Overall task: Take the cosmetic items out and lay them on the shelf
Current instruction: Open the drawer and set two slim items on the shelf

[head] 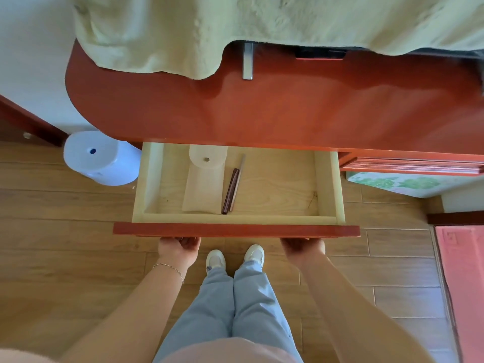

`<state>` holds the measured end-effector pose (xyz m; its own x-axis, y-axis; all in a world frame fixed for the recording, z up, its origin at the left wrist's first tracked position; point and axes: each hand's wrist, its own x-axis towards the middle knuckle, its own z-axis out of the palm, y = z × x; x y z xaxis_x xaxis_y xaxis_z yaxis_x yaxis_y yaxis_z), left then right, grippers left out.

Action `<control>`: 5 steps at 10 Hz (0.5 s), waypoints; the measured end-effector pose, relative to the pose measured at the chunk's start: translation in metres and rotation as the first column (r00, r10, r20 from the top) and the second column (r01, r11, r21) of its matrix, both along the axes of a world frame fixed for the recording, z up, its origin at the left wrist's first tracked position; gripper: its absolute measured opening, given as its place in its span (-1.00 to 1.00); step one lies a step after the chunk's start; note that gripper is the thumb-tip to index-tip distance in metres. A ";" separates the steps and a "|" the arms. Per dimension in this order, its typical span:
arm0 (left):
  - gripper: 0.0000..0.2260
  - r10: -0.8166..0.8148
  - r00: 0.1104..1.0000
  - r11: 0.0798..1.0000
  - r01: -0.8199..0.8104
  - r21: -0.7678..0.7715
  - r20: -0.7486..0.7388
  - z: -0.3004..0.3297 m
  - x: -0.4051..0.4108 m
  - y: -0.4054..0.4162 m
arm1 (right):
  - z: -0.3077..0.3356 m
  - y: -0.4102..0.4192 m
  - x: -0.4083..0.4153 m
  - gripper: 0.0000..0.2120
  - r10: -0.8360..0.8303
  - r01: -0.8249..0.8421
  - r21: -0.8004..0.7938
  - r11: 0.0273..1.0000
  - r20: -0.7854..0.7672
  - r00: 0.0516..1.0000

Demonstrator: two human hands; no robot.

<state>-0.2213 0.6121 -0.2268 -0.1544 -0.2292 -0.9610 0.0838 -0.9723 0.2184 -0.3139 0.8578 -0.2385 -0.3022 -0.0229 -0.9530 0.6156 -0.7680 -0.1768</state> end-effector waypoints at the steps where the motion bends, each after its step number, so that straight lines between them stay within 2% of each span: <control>1: -0.73 -0.001 1.000 1.000 0.001 0.010 0.000 0.001 0.003 0.001 | 0.001 0.002 0.002 -0.64 -0.017 0.017 -0.021 1.000 0.008 1.000; 3: -0.67 -0.062 0.998 0.998 0.062 0.002 -0.001 -0.001 0.013 0.001 | -0.005 0.006 0.009 -0.63 -0.033 0.033 -0.019 0.999 0.020 0.999; 4: -0.57 -0.168 0.986 0.986 0.168 -0.015 -0.019 -0.006 0.028 -0.005 | -0.002 0.007 0.012 -0.68 0.048 -0.048 0.026 0.998 -0.002 0.999; 5: -0.61 -0.766 0.593 0.571 0.805 -0.162 0.249 -0.005 0.043 -0.011 | -0.001 0.008 0.017 -0.74 0.426 -0.455 0.266 0.850 0.163 0.890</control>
<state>-0.1781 0.6010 -0.2319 -0.2583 -0.2977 -0.9191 -0.7371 -0.5543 0.3867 -0.2964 0.8653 -0.2393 -0.2343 0.1480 -0.9608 0.9019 -0.3358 -0.2717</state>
